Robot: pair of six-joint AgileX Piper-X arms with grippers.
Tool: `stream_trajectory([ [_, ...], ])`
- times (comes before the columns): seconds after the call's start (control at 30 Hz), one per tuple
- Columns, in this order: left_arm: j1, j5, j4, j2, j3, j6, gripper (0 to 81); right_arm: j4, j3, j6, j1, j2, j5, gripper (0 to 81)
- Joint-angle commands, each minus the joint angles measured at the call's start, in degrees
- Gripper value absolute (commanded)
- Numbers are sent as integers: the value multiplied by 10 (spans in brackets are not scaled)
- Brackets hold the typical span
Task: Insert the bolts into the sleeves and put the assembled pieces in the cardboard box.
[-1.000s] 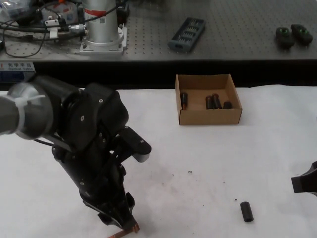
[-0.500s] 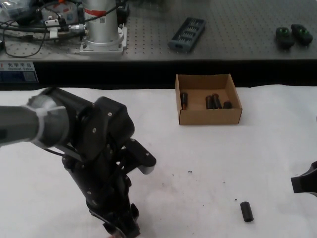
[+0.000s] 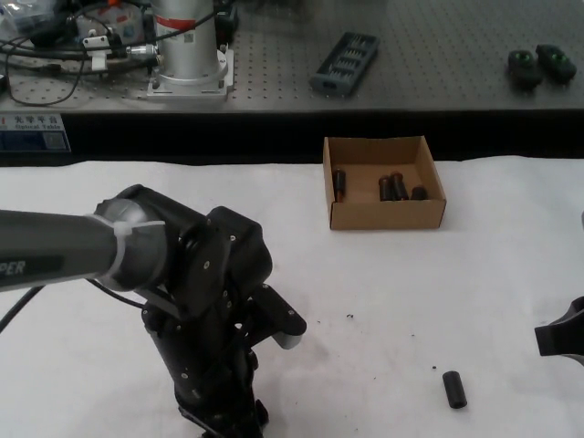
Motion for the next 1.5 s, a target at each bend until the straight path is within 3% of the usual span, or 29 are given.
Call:
stream_trajectory([
  [0.0,-2,-29,-2,21,4,-18,300,-1,-2,-4,-3,-4,-11,314],
  [0.27,-2,-62,8,21,4,-39,6,-1,-2,1,-3,-4,-11,314],
  [0.43,-1,-59,5,21,4,-125,6,-1,-2,23,-3,-4,-29,314],
  [0.57,2,12,-31,4,4,-195,6,-1,-2,76,-2,2,-72,314],
  [0.8,2,88,-257,-113,38,-390,6,-8,-2,127,-1,65,-70,314],
  [1.07,5,49,-449,-260,108,-578,6,-17,-40,128,3,177,-73,314],
  [1.47,80,61,-468,-328,118,-690,6,-16,-120,128,85,321,-32,314],
])
